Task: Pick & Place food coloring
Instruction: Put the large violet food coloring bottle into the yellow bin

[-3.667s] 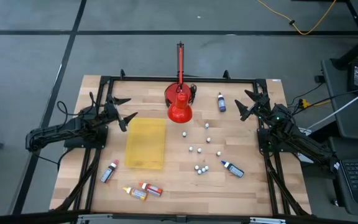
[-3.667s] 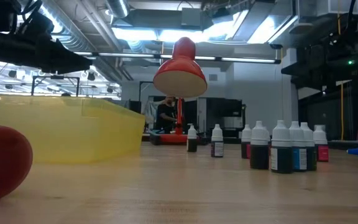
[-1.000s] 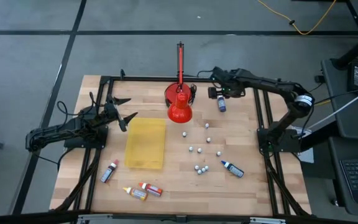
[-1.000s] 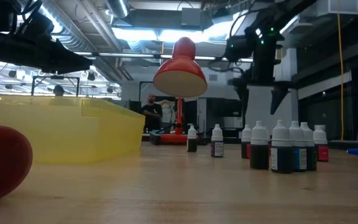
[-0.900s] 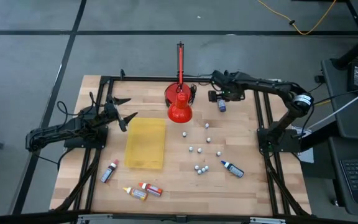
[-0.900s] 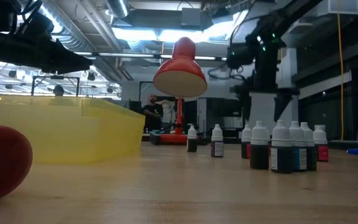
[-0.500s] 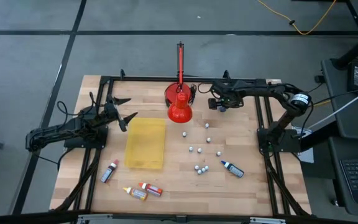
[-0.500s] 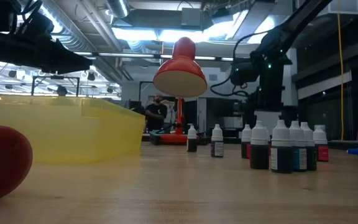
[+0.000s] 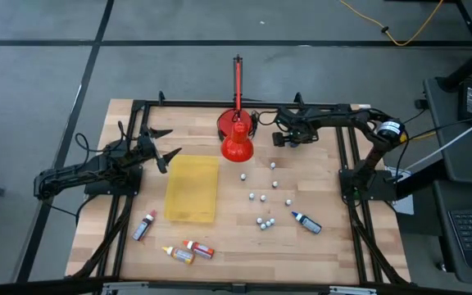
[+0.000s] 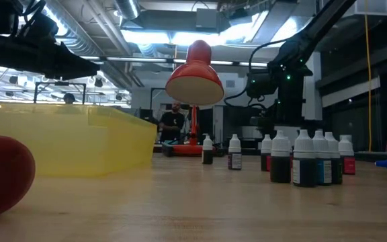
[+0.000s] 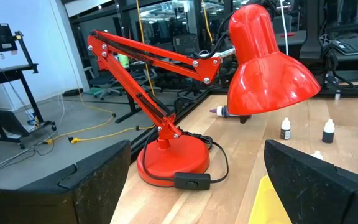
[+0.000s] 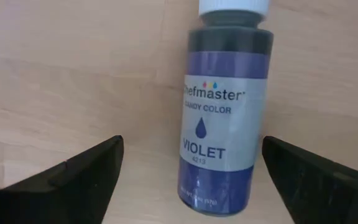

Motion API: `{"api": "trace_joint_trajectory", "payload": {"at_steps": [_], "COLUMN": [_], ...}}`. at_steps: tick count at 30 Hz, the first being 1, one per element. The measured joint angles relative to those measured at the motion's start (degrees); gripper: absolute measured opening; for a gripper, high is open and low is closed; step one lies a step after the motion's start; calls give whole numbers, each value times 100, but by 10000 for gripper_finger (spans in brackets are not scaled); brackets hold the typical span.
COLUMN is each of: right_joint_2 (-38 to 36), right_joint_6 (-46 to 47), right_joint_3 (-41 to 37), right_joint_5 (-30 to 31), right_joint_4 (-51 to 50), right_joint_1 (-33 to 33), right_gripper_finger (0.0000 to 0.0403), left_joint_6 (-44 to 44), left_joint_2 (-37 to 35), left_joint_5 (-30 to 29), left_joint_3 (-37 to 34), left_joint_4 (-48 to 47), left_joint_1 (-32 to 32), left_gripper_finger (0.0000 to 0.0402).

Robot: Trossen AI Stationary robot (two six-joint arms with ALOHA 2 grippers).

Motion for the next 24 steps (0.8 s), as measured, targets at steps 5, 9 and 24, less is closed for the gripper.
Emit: {"api": "trace_joint_trajectory", "payload": {"at_steps": [5,9,24], "right_joint_2": [0,0,-92], "right_joint_6": [17,182,383], "right_joint_3": [0,0,7], "right_joint_5": [-2,-2,16], "right_joint_4": [-11,-57,-145], "right_joint_1": [-1,10,80], "right_gripper_finger": [311,257,130], "left_joint_6": [4,3,0], "left_joint_2": [1,0,1], "left_joint_5": [0,0,0], "left_joint_3": [0,0,0], "left_joint_4": [0,0,0], "left_joint_1": [2,0,2], "left_gripper_finger": [361,361,361]}}
